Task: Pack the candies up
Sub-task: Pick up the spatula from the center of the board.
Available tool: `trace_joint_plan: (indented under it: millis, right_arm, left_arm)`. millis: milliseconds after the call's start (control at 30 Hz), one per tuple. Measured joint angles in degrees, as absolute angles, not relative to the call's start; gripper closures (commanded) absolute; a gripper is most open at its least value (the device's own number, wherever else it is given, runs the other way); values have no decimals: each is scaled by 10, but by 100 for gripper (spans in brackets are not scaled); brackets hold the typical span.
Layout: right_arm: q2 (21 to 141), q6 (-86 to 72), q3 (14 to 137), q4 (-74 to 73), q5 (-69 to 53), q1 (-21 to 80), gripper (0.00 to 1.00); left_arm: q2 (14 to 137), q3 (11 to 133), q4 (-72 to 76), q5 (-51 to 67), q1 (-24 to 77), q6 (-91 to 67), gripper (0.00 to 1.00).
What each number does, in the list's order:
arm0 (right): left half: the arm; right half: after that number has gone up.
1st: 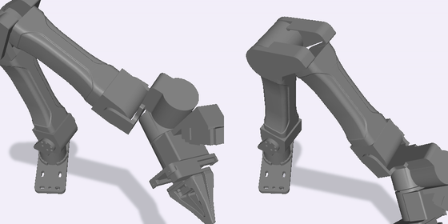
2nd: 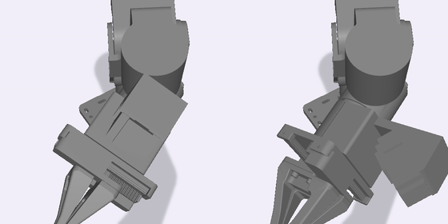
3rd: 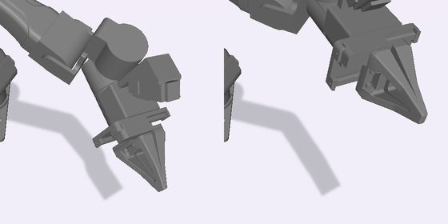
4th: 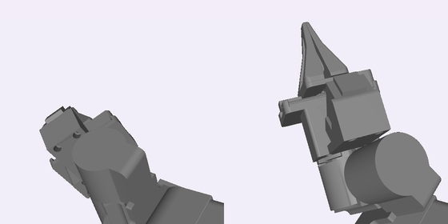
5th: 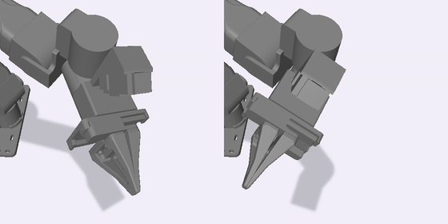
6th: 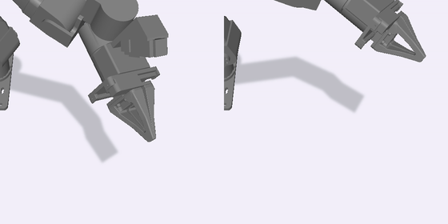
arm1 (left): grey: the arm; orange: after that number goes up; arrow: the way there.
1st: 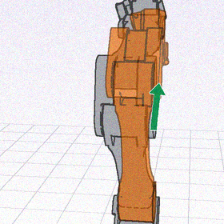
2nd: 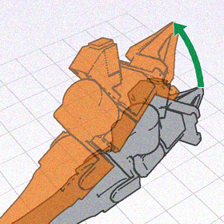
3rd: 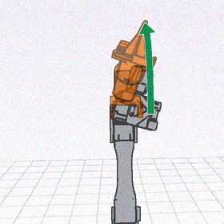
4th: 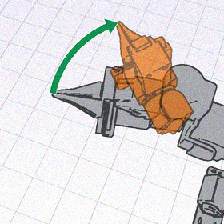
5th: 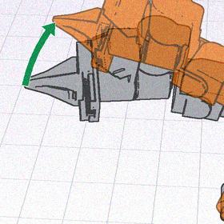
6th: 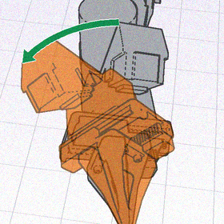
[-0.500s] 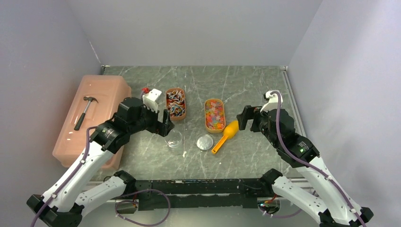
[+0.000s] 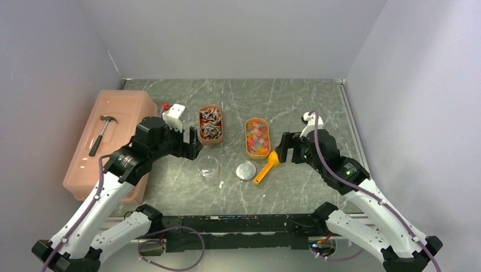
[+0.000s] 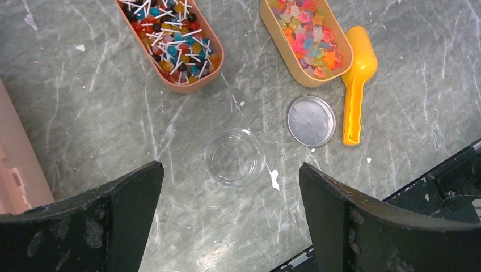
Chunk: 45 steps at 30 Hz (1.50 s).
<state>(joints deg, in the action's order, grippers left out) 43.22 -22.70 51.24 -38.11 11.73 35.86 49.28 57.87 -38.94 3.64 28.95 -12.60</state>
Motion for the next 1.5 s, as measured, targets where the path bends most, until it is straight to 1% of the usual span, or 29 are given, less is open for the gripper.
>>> trace_joint_plan:
  millis: [167,367,667,867,1100,1267,1500]
  right_arm:
    - [450,-268,482,-378,111,385,11]
    - [495,-321,464,-375,129,448,11]
    - [593,-417,464,-372,214,533,10]
    - [675,-495,466,-368,255,550,10]
    - [762,-580,481,-372,292,550,16]
    - [793,-626,493,-373,312,550,23]
    - [851,-679,529,-393,333,550,29]
  left_arm:
    - [487,579,-390,22,289,-128,5]
    - [487,579,-399,16,289,-128,5]
    - [486,579,-402,14,289,-128,5]
    - [483,579,-402,12,289,-128,5]
    - [476,579,-402,10,289,-128,5]
    - [474,579,-402,10,289,-128,5]
    - [472,579,-402,10,289,-128,5]
